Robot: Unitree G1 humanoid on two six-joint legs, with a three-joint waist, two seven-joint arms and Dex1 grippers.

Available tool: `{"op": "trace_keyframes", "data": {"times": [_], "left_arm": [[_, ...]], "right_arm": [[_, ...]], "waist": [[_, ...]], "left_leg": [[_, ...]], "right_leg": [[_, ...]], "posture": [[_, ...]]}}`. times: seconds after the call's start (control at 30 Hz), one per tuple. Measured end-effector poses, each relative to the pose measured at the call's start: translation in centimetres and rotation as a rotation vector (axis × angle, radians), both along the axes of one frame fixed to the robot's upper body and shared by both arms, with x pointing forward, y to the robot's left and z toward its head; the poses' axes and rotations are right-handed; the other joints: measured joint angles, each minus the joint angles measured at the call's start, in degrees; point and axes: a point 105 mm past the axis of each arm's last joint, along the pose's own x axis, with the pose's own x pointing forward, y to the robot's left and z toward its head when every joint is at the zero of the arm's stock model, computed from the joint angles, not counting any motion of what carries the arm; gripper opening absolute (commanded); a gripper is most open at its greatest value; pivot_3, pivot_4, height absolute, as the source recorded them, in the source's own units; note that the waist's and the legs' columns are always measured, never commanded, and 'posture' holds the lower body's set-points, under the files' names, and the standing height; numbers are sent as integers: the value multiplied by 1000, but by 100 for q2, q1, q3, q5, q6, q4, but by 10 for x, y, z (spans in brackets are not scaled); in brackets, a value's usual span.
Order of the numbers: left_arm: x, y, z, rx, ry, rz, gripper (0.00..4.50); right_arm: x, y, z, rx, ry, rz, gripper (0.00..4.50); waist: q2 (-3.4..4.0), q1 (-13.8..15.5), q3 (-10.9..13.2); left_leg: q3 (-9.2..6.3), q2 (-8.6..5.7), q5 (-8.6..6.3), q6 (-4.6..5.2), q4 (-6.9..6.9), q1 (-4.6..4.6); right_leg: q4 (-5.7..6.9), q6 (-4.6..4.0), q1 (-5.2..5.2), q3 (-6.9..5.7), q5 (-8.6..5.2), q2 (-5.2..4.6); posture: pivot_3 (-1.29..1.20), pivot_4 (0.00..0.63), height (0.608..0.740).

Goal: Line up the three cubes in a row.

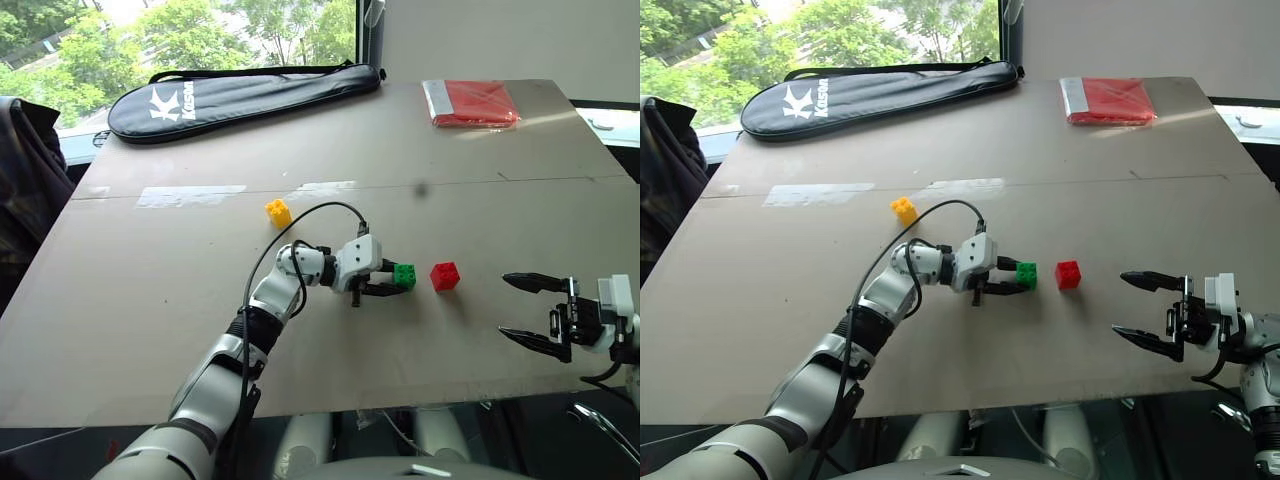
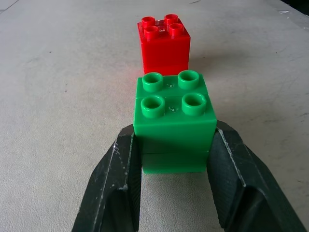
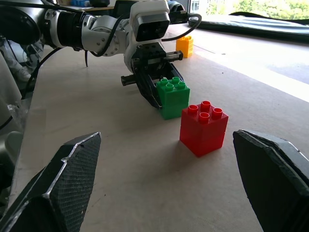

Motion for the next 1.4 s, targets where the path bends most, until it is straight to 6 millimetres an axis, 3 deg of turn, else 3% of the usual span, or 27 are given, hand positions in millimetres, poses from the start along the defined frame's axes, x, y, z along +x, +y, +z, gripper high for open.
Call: {"op": "trace_keyframes", "data": {"times": [0.03, 0.13, 0.17, 0.27, 0.3, 0.6, 0.9, 1.07, 1.23, 1.33, 1.4], "left_arm": [[0, 0, 0, 1, 7, -1, 1257], [-1, 2, -3, 7, 33, 2, 2854], [-1, 3, -4, 8, 42, 4, 2854], [-1, 4, -4, 7, 48, 9, 4337], [-1, 4, -4, 8, 48, 9, 4425], [2, 24, -2, 17, 22, 66, 4425], [-20, 69, 39, -186, -33, 240, 4425], [-11, 96, 53, -334, -78, 643, 4425], [-1, 123, 36, -322, -88, 969, 4425], [14, 164, 34, -296, -135, 1262, 4425], [19, 178, 34, -264, -181, 1350, 4425]], "right_arm": [[0, -1, -1, 0, 2, -4, 4500], [1, -4, -5, -6, 13, -20, 4500], [1, -4, -5, -9, 12, -22, 4500], [3, -4, -5, -13, 7, -22, 4500], [3, -4, -5, -12, 8, -23, 4500], [5, -5, -8, -8, 4, -36, 4500], [10, -6, -4, 33, -12, -54, 4500], [12, -6, -2, 54, -20, -61, 4500], [13, -4, -1, 72, -18, -60, 4500], [14, -4, 0, 75, -25, -61, 4500], [14, -4, 1, 76, -27, -65, 4500]], "waist": [[0, -1, 0], [0, -4, 0], [0, -5, 0], [0, -7, 0], [0, -6, 0], [1, -19, 0], [3, 4, 1], [3, 5, 1], [2, 2, 1], [1, -1, 1], [1, 1, 1]], "left_leg": [[0, 0, 0, 0, 0, 1], [1, 0, 0, 0, 0, 2], [1, 0, 0, 0, 0, 2], [0, 0, 0, 0, 0, 2], [0, 0, 0, 0, 0, 2], [0, 3, 0, 0, 0, 3], [-3, 4, 0, -2, -1, -1], [-4, 2, 0, -2, 0, 5], [-6, 2, 0, -2, -1, 5], [-5, 2, 0, -2, -1, 6], [-4, 1, 0, -2, 0, 5]], "right_leg": [[0, 0, 0, 0, 0, 0], [1, 0, 0, 0, 0, 1], [1, 0, 0, 1, 0, 1], [1, 0, 0, 1, 0, 1], [1, 0, 0, 1, 0, 1], [3, -1, -1, 2, 0, 1], [-1, -3, -3, 6, 0, -9], [0, -2, 1, 9, 1, -11], [2, -2, 2, 7, 1, -4], [3, -1, 2, 6, 1, -2], [2, -2, 2, 6, 1, -3]], "posture": [[0, 150, 694], [0, 150, 694], [0, 150, 694], [0, 150, 694], [0, 150, 694], [0, 150, 694], [0, 150, 694], [0, 150, 694], [0, 150, 694], [0, 150, 694], [0, 150, 694]]}}
